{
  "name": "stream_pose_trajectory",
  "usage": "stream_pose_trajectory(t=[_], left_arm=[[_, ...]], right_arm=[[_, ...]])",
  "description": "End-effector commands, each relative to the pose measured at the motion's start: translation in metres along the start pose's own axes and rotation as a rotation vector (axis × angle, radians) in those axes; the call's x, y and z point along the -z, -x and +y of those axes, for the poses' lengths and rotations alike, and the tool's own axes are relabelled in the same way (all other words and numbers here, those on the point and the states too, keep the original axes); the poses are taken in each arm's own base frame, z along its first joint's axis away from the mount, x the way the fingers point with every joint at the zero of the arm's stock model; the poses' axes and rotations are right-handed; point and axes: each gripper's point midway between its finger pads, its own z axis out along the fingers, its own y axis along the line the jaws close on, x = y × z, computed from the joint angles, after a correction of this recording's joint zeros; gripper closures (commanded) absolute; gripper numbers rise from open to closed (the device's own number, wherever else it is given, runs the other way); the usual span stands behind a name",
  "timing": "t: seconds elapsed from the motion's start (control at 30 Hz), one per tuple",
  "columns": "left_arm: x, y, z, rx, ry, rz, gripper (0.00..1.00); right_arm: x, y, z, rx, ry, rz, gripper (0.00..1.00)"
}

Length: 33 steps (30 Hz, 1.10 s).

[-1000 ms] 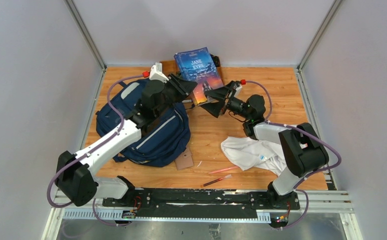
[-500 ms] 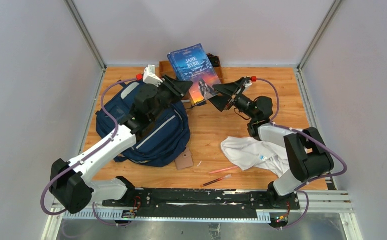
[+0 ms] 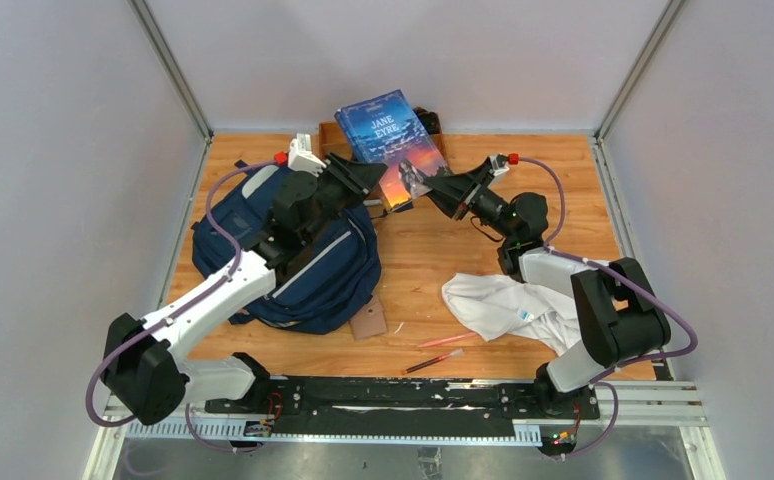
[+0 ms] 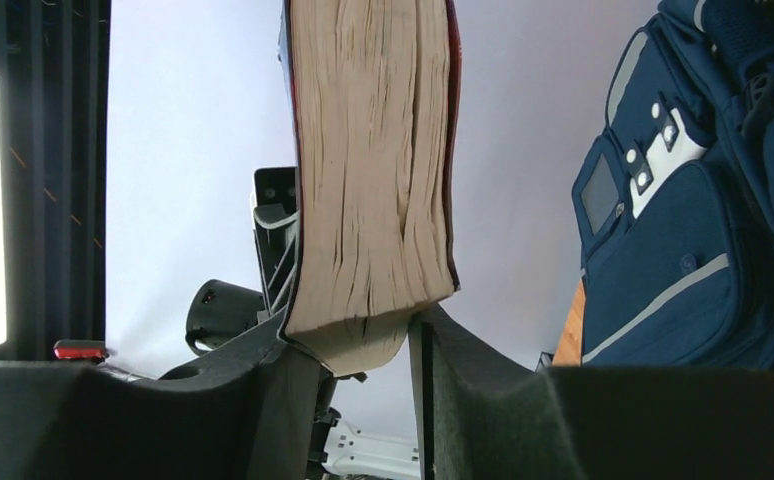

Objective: Pack the student bag
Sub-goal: Pick up the book from the center of the board.

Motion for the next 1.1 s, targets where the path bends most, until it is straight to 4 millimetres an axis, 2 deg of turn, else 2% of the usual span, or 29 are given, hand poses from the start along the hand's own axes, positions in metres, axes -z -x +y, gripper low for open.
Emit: stream_pose_trajectory(t=[0.0,0.1,0.2,0.4,0.47,0.53,0.57,0.6,0.63,0.73,0.8,0.83,0.97,1.03,1.07], left_arm=[[-0.001,0.0,-0.016,0.019,-0.08,-0.013,1.0],[-0.004,-0.006,-0.011,0.032,-0.068,0.003,1.0],[-0.006,-0.011,-0.007,0.042,-0.058,0.019,1.0],[-0.005,-0.019,0.005,0.055,-0.034,0.035,1.0],[-0.004,-0.021,0.008,0.056,-0.027,0.037,1.0],[-0.003,-0.023,0.011,0.048,-0.023,0.045,1.0],[-0.002,-0.025,0.012,0.034,-0.026,0.051,0.92],[0.0,-0.025,0.013,0.018,-0.027,0.053,0.78],[0.003,-0.024,0.014,0.001,-0.023,0.053,0.69],[0.013,-0.018,0.029,-0.078,0.055,0.04,0.41],[0.021,-0.007,0.035,-0.163,0.106,0.017,0.31],[0.027,-0.005,0.044,-0.215,0.153,0.026,0.26],[0.046,0.003,0.066,-0.438,0.272,0.08,0.25],[0.053,-0.009,0.073,-0.558,0.27,0.189,0.25],[0.056,-0.018,0.074,-0.63,0.239,0.268,0.25]], right_arm=[[0.0,0.013,0.029,0.117,0.087,-0.056,0.5],[-0.002,0.013,0.028,0.129,0.078,-0.054,0.39],[-0.004,0.015,0.023,0.134,0.055,-0.057,0.39],[-0.002,0.017,0.014,0.128,0.031,-0.067,0.77],[-0.002,0.017,0.012,0.127,0.029,-0.065,0.99],[-0.001,0.016,0.011,0.127,0.024,-0.064,1.0],[0.001,0.016,0.01,0.129,0.02,-0.062,1.0],[0.003,0.016,0.008,0.13,0.013,-0.06,1.0],[0.006,0.018,0.007,0.139,0.006,-0.06,1.0],[0.022,0.017,0.001,0.163,-0.048,-0.031,1.0],[0.036,0.02,-0.003,0.184,-0.091,-0.029,1.0],[0.044,0.022,-0.003,0.197,-0.109,-0.028,1.0],[0.08,0.026,0.0,0.239,-0.182,-0.028,1.0],[0.096,0.027,0.0,0.263,-0.242,-0.023,1.0],[0.104,0.023,-0.006,0.271,-0.293,0.001,1.0]])
